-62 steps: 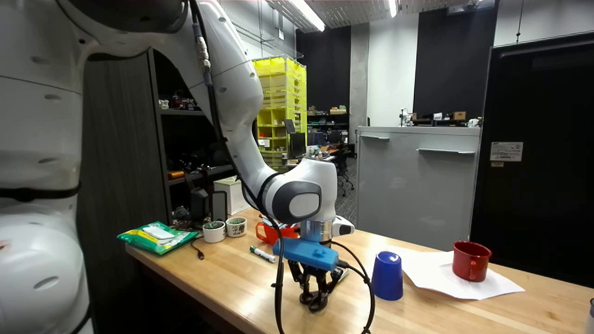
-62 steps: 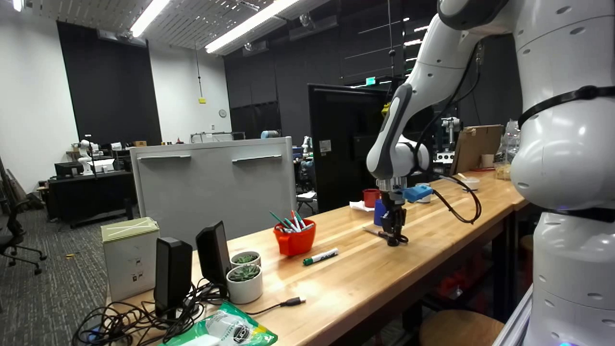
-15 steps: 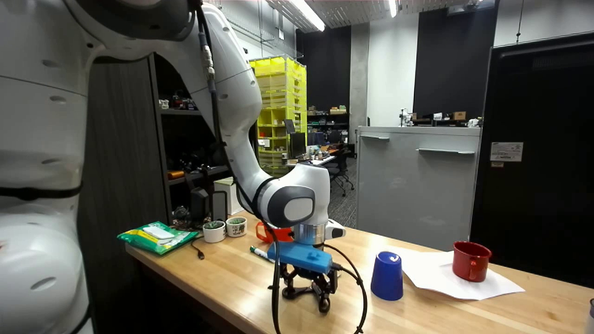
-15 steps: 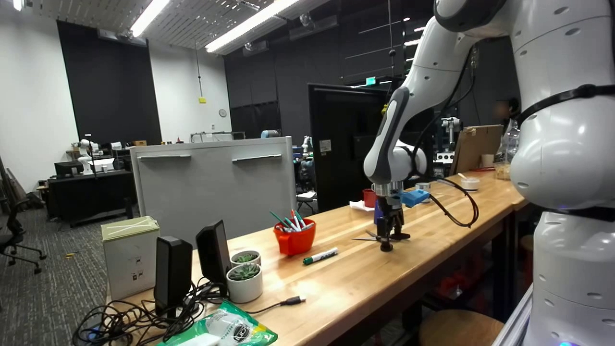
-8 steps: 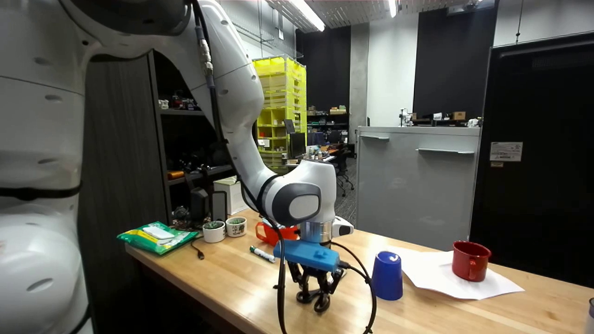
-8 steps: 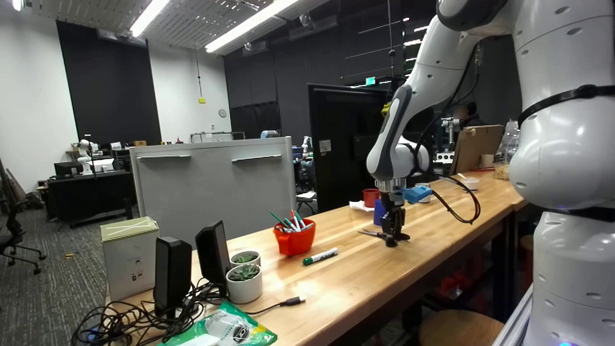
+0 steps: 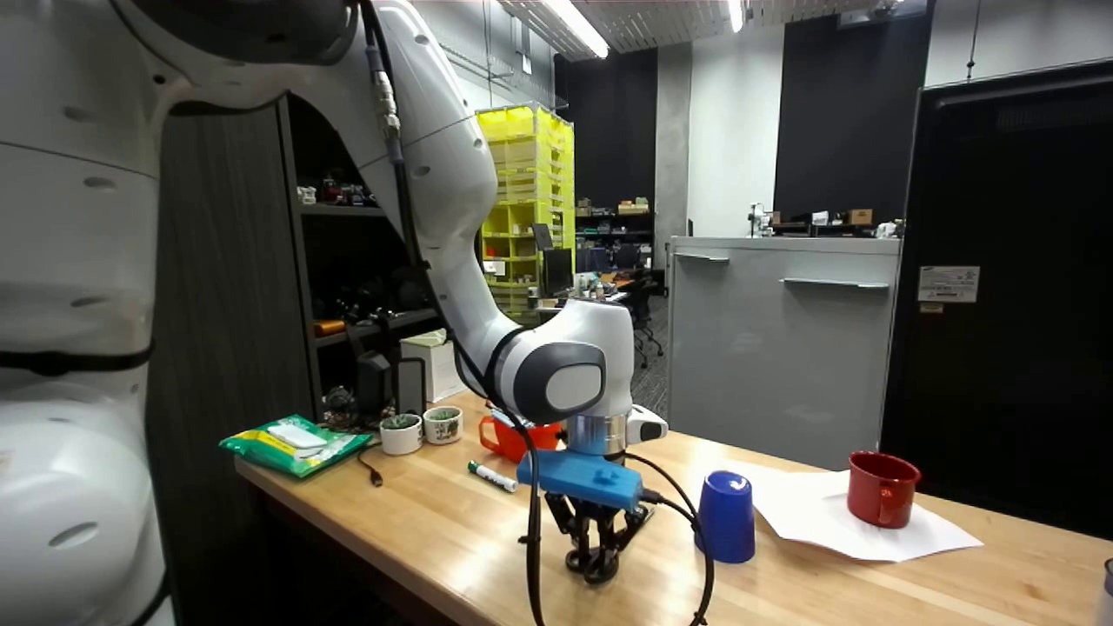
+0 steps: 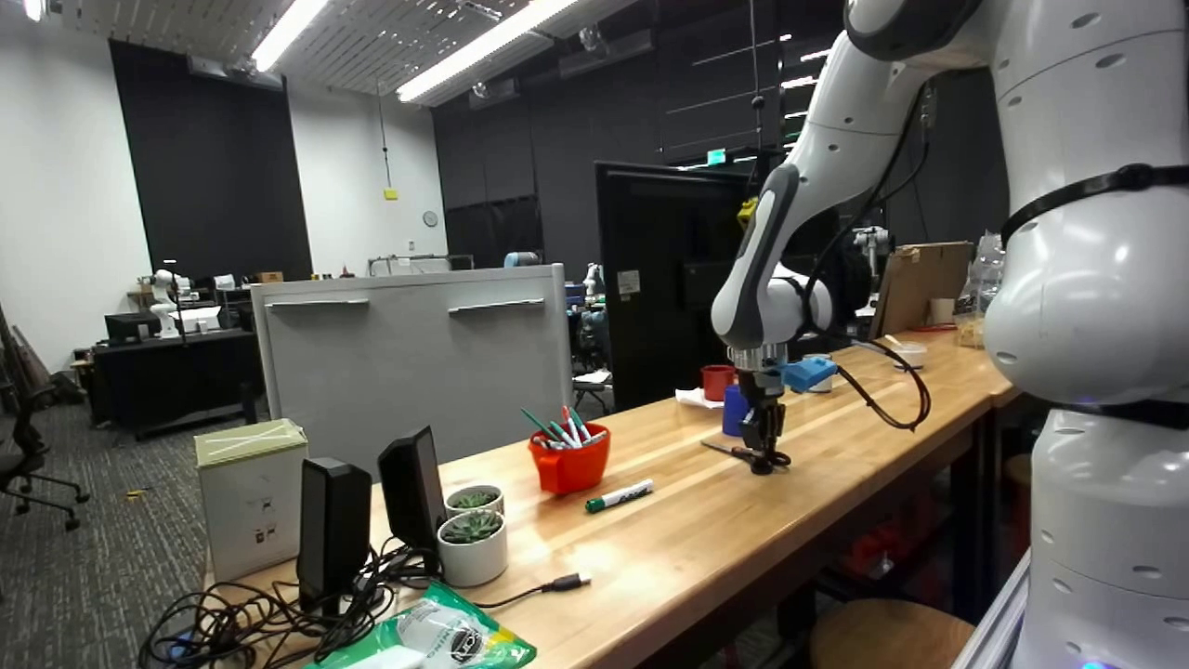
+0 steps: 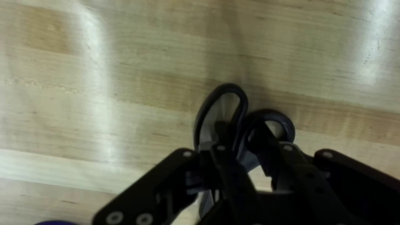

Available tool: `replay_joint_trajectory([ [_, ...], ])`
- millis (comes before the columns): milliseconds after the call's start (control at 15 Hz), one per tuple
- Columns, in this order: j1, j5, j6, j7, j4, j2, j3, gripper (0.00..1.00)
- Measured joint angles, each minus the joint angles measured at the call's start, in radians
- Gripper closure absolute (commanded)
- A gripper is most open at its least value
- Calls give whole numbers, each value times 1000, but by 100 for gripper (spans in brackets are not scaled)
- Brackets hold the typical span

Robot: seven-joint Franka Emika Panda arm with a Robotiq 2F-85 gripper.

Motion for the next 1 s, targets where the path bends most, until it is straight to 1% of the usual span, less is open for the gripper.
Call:
replay_joint_trajectory([
  [133, 1, -5, 2, 0, 0, 1, 0, 39],
  [333, -1, -20, 12, 0, 5, 9, -3, 22],
  [533, -1, -22, 20, 0, 8, 19, -2, 2],
  [667, -1, -22, 28, 0, 9, 27, -1, 0],
  [1000, -1, -23, 36, 0, 10, 43, 0, 0],
])
